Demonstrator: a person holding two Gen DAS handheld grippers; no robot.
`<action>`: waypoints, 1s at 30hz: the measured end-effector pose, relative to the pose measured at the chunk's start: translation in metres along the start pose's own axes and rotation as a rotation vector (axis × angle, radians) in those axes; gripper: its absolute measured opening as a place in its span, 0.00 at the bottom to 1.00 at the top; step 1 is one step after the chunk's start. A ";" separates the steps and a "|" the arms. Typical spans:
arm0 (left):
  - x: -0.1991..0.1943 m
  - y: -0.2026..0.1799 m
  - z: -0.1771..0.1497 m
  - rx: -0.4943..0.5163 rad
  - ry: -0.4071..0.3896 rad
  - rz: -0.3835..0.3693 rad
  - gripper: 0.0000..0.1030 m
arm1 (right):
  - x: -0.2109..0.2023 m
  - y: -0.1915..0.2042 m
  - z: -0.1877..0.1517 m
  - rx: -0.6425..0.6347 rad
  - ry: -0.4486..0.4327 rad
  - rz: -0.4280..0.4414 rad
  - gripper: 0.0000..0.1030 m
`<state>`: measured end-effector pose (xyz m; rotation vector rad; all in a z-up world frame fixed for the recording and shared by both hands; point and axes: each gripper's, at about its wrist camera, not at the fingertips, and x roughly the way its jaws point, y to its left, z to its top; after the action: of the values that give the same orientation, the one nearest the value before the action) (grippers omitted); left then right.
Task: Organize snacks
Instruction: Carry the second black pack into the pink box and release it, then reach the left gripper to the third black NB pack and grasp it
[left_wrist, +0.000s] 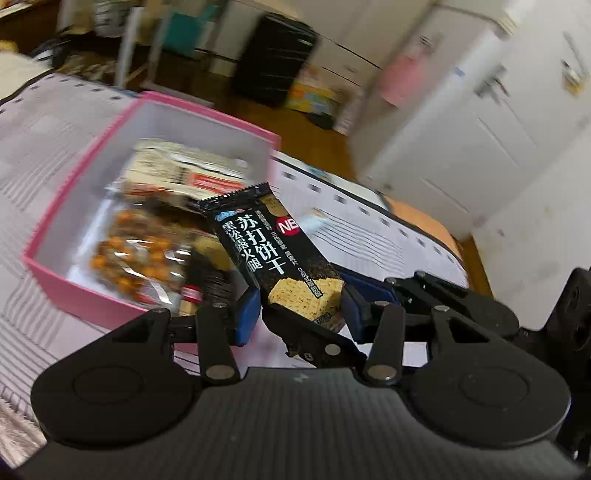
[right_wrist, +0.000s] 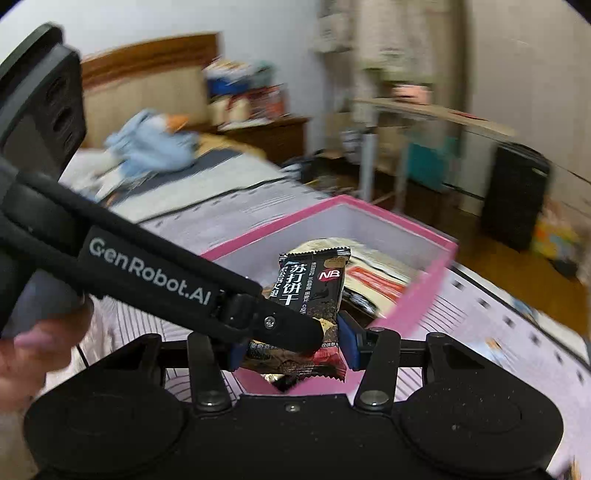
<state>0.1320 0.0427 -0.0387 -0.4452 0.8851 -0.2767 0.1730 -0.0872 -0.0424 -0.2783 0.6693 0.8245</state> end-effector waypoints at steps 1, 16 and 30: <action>0.002 0.010 0.002 -0.024 -0.007 0.012 0.44 | 0.007 0.000 0.003 -0.016 0.024 0.012 0.53; 0.045 0.068 0.010 -0.110 0.034 0.196 0.47 | 0.059 -0.002 0.006 -0.143 0.098 0.096 0.65; 0.012 0.031 0.014 0.024 0.002 0.147 0.49 | -0.090 -0.047 -0.048 0.106 0.002 -0.173 0.69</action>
<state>0.1519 0.0683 -0.0547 -0.3556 0.9104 -0.1532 0.1435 -0.1937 -0.0223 -0.2378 0.6789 0.6219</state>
